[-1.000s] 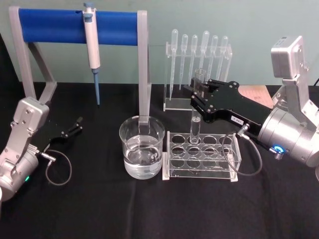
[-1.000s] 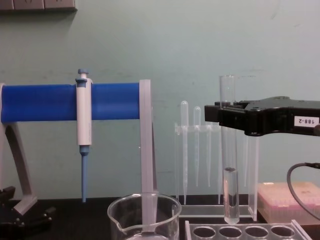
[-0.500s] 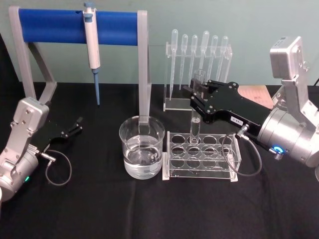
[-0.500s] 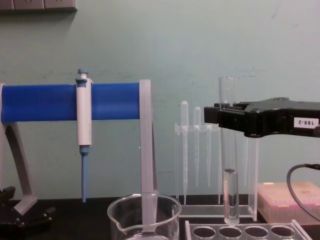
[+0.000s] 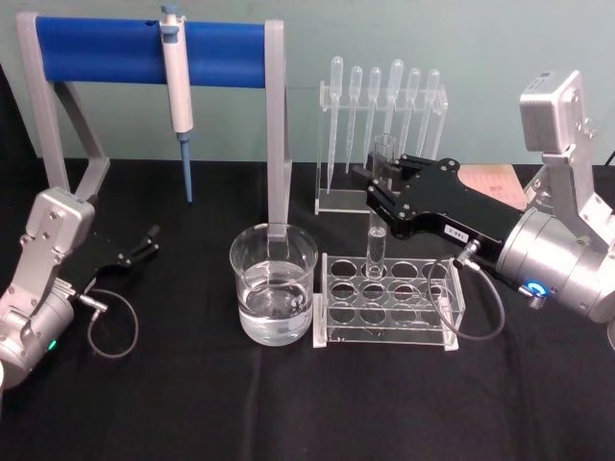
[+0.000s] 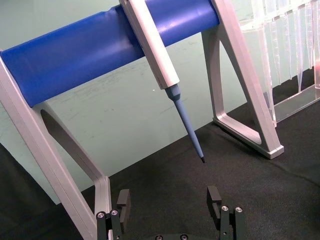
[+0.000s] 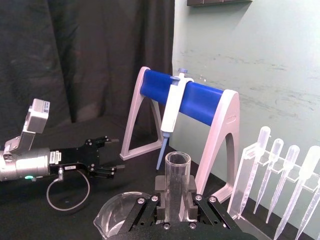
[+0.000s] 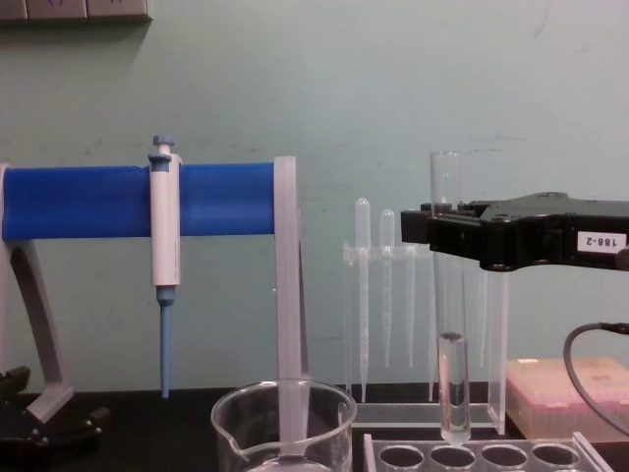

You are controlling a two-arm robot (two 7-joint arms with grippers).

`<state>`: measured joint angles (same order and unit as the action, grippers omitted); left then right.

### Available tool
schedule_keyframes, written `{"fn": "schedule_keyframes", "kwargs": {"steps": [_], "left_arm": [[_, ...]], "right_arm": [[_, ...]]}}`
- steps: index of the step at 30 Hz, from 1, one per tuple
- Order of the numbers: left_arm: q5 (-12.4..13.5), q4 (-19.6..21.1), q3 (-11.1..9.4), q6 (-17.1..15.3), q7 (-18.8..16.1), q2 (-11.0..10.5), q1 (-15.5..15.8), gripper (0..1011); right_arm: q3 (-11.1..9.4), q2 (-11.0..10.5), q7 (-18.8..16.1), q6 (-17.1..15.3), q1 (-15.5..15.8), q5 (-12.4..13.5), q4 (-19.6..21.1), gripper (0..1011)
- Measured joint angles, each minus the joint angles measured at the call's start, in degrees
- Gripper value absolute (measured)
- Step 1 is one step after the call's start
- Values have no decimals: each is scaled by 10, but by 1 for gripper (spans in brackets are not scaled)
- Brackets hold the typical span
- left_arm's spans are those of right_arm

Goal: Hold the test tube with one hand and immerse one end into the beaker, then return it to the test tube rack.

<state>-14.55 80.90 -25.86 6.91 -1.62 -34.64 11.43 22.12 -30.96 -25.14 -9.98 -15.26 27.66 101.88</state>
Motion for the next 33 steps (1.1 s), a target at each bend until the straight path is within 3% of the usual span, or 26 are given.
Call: {"fn": "schedule_keyframes", "kwargs": {"steps": [33], "left_arm": [[0,0,0,0,0,0,0,1000]], "right_arm": [[0,0,0,0,0,0,0,228]]}}
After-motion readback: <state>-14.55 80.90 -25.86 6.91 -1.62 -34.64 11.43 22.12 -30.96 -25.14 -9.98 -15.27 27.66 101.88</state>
